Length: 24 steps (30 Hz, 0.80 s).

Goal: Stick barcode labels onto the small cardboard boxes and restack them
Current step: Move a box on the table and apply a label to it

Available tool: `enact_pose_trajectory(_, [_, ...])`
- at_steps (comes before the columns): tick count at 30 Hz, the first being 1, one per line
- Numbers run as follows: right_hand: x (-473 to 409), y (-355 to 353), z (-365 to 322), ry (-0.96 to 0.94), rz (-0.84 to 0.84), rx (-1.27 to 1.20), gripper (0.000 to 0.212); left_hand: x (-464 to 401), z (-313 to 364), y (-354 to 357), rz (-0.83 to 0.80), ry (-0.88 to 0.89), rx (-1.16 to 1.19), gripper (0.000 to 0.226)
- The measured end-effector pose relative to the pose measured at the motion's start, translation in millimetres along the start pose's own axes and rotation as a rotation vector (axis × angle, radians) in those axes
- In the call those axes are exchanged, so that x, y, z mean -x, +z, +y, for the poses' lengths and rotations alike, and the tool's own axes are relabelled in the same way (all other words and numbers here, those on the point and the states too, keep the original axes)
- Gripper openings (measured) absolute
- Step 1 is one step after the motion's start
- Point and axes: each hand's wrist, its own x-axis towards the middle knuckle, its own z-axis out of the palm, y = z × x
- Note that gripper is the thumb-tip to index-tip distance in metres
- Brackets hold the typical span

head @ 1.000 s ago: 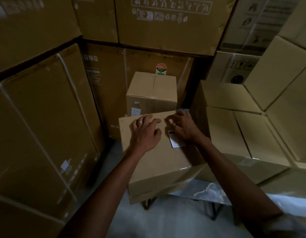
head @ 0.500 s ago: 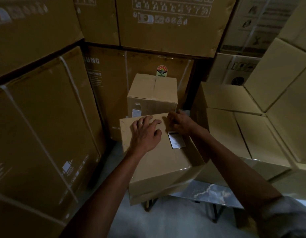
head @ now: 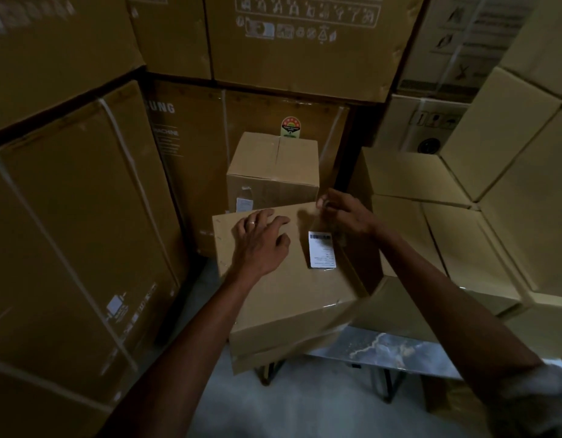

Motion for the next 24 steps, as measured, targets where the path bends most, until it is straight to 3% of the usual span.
enact_pose_trajectory(4, [-2,-6,0,0.042,-0.045,-0.118,0.030,1,1,0,0.017,0.006,-0.001,0.041])
enact_pose_trajectory(9, [7,-8,-5,0.026,-0.268,-0.011,0.080,2,0,0,0.011,0.017,-0.006,0.042])
enact_pose_trajectory(13, [13,-4,-7,0.070,-0.273,-0.097,0.114,3,1,0,0.023,0.010,0.002,0.042])
enact_pose_trajectory(18, [31,3,-3,0.243,-0.173,-0.249,0.099,2,0,1,0.027,0.012,0.002,0.042])
enact_pose_trajectory(24, [60,4,-3,0.212,-0.269,-0.222,0.103,0,-2,5,0.037,0.017,-0.013,0.042])
